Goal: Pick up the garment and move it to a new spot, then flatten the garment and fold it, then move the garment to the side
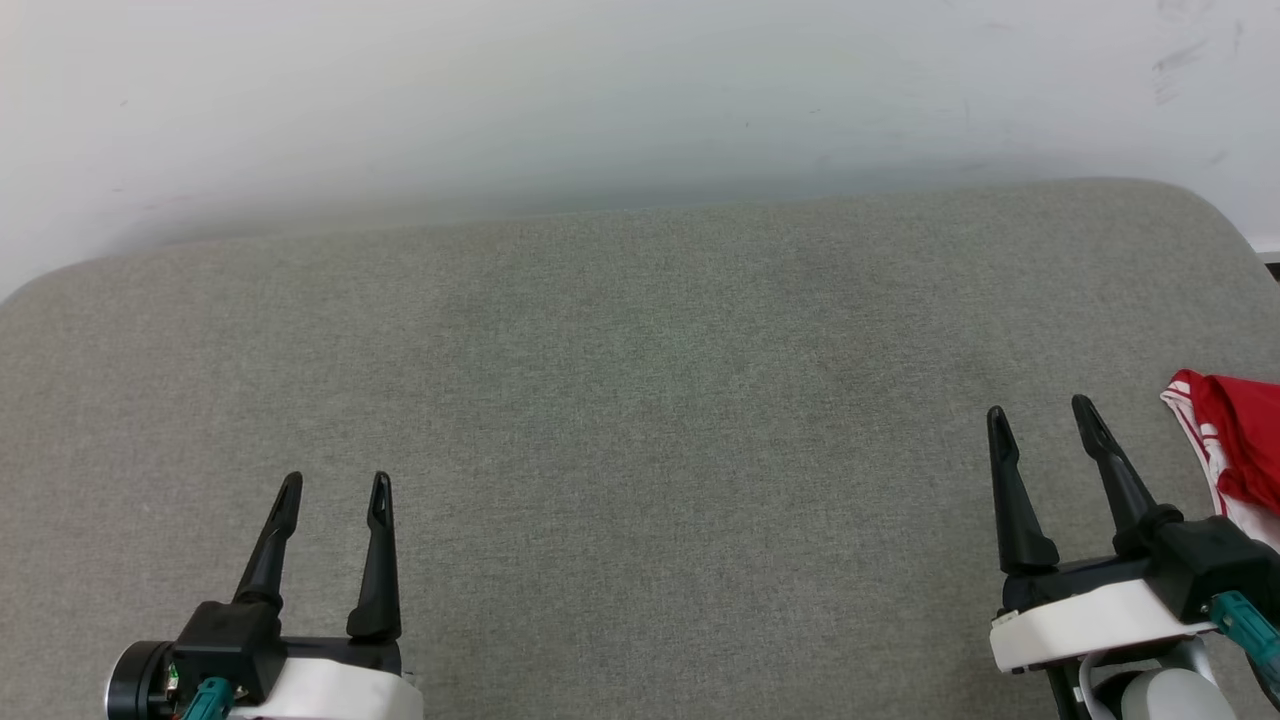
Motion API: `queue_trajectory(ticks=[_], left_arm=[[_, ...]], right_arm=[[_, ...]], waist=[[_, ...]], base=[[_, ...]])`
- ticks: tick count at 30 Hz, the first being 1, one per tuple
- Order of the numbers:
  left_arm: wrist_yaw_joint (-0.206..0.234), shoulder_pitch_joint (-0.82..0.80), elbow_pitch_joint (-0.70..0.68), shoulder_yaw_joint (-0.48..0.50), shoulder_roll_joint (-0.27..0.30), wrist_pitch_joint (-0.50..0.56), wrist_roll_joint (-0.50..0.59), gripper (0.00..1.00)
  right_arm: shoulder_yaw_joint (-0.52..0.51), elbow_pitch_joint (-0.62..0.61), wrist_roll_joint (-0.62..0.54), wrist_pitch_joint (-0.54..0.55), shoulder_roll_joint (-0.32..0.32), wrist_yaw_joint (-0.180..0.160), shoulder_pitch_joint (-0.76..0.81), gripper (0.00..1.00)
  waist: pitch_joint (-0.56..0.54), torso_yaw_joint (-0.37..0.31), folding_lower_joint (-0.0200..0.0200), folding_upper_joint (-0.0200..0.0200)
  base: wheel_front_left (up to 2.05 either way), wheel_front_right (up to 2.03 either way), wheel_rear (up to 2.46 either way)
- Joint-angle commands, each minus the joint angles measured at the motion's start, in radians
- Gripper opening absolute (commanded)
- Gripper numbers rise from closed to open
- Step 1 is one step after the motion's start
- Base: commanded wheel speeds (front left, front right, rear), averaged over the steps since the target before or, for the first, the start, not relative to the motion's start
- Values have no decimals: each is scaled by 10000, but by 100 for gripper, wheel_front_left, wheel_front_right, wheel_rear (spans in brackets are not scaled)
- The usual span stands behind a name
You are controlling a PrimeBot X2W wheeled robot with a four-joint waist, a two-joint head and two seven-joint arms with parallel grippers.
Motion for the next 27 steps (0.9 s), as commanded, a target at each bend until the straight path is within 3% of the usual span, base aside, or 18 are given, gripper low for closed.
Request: queue_trajectory(ticks=[1, 17, 18, 22, 27], left_arm=[[33, 97, -13, 42, -24, -18, -35, 100], [202, 150, -30, 140, -56, -18, -300, 100], [167, 77, 15, 131, -38, 2, -301, 0], [164, 111, 314, 123, -57, 31, -400, 0], [120, -55, 539, 160, -53, 340, -1664, 0]], right_arm=[[12, 31, 49, -47, 44, -7, -94, 100], [67, 39, 207, -45, 44, -7, -70, 100], [65, 50, 186, -13, 0, 0, 14, 0], [83, 285, 284, -3, 0, 0, 139, 0], [67, 369, 1648, 246, -61, 0, 108, 0]], waist=[[4, 0, 1, 0], [31, -35, 1, 0], [30, -33, 1, 0], [28, -32, 1, 0], [3, -8, 1, 0]], base=[[0, 0, 0], [0, 0, 0], [0, 0, 0], [0, 0, 0], [0, 0, 0]])
